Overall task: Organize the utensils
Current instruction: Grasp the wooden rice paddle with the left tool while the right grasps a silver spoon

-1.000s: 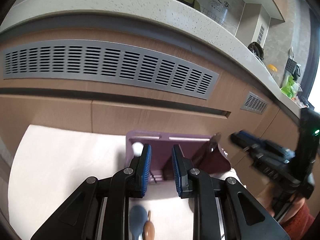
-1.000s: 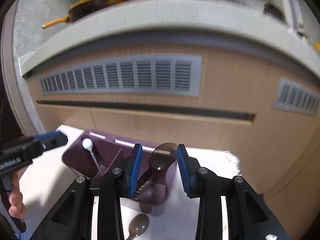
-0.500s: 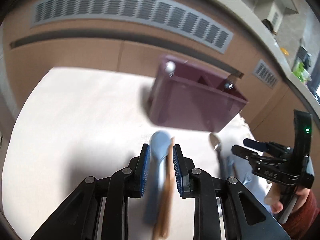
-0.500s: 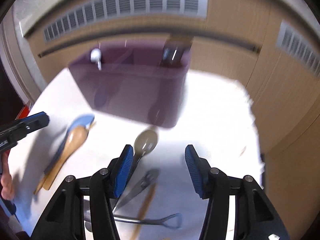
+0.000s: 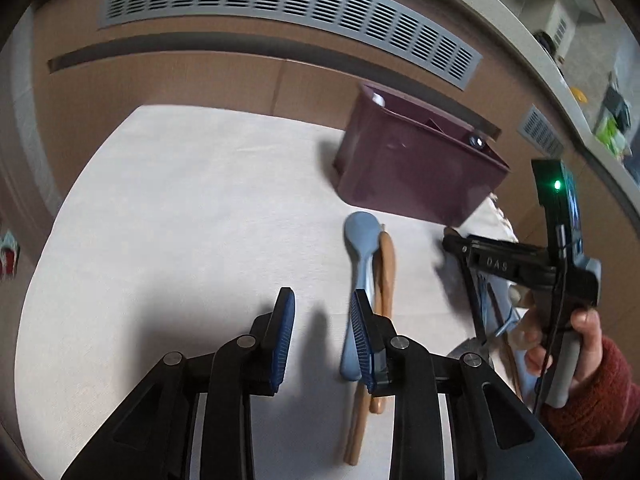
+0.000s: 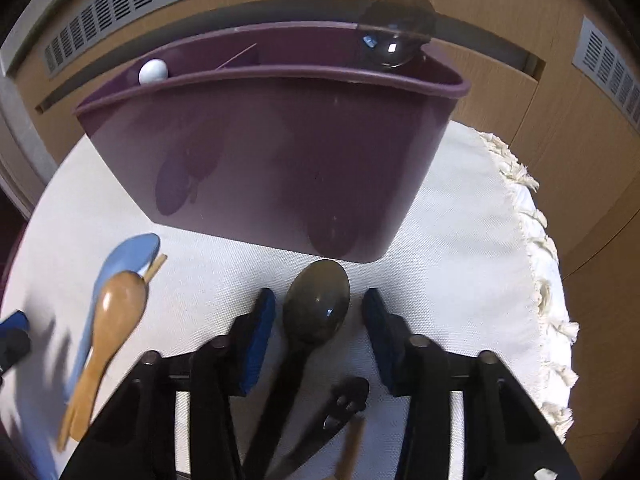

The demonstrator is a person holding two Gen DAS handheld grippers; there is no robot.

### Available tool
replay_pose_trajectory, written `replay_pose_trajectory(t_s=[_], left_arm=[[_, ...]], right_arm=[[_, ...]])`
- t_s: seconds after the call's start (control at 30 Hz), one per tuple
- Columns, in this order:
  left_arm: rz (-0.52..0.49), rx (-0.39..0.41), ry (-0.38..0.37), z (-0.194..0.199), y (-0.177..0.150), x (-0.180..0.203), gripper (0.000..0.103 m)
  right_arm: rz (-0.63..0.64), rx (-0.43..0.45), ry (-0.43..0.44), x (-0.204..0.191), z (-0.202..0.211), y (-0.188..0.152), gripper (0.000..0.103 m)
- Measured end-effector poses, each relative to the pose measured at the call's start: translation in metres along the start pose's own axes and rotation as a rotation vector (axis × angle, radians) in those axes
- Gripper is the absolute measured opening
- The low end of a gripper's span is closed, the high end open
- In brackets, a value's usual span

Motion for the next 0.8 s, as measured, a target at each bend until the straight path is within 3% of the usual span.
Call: replay_pose_trajectory(t_s=[0.2,0.43,0.5,0.63,0.8], left_arm=[[-0.086,-0.075,-0.036,-0.023,0.005,0.026,0.032],[-0.060,-0.114,-0.064,-0.057,0.017,0.039,0.032],[-0.055,-0.145,-0.089,-0.067,0.016,0.045,0.032],[-0.059,-0.164,-0.217,-0.064,0.014,0.064,0.032],[-0.101,-0.166,-0.146,-0.062,0.016,0.065,0.032]], right_arm=[[-0.021,0.007,0.054,0.021,0.022,-0.012,0.031],[-0.036,0.097,0.041,0.048,0.069,-0.033,0.031],[-0.032,0.116,0.032,0.051,0.078,-0.037,0.031],[-0.027,0.152,0.022,0.058,0.098,-0.051,0.031],[-0.030,0.162,0.017,0.056,0.094,-0.048,0.031]])
Point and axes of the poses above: each gripper's, at about its wrist camera, not at the fingertips, and z roughly against the way its jaws point, x to its right, y to its top, the point moved 3 cm from there along -z, roughly the way its jaws point, and after that the axes turned 15 degrees about -y, right-handed, at the moved point
